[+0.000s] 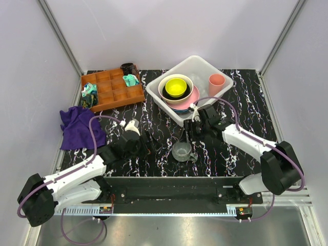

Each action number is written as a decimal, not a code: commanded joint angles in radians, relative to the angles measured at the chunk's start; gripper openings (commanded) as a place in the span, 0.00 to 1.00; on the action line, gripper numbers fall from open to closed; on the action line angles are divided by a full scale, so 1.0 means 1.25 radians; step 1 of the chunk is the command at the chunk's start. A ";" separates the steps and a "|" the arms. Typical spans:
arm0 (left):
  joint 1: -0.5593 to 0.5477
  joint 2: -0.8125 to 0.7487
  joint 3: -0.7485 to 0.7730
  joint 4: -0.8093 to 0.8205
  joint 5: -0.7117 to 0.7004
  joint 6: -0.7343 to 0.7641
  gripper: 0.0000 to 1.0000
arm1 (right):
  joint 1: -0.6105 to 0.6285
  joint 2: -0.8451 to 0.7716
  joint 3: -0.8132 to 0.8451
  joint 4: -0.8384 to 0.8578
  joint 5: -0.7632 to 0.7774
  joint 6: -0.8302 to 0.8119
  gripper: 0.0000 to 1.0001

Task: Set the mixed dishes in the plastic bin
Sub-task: Move the cup to the center of the board, then pick up the cup at the center of the board.

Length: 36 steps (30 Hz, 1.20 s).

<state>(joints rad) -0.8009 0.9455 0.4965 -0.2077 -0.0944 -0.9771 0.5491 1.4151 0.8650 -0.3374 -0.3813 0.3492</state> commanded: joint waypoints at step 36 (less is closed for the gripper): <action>0.004 0.030 -0.017 0.084 0.020 -0.012 0.99 | 0.182 -0.247 0.081 -0.409 0.289 0.110 0.60</action>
<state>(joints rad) -0.7982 0.9840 0.4797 -0.1616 -0.0792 -0.9779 0.7311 1.0836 0.9287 -0.8181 -0.0711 0.4648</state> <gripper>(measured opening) 0.987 0.599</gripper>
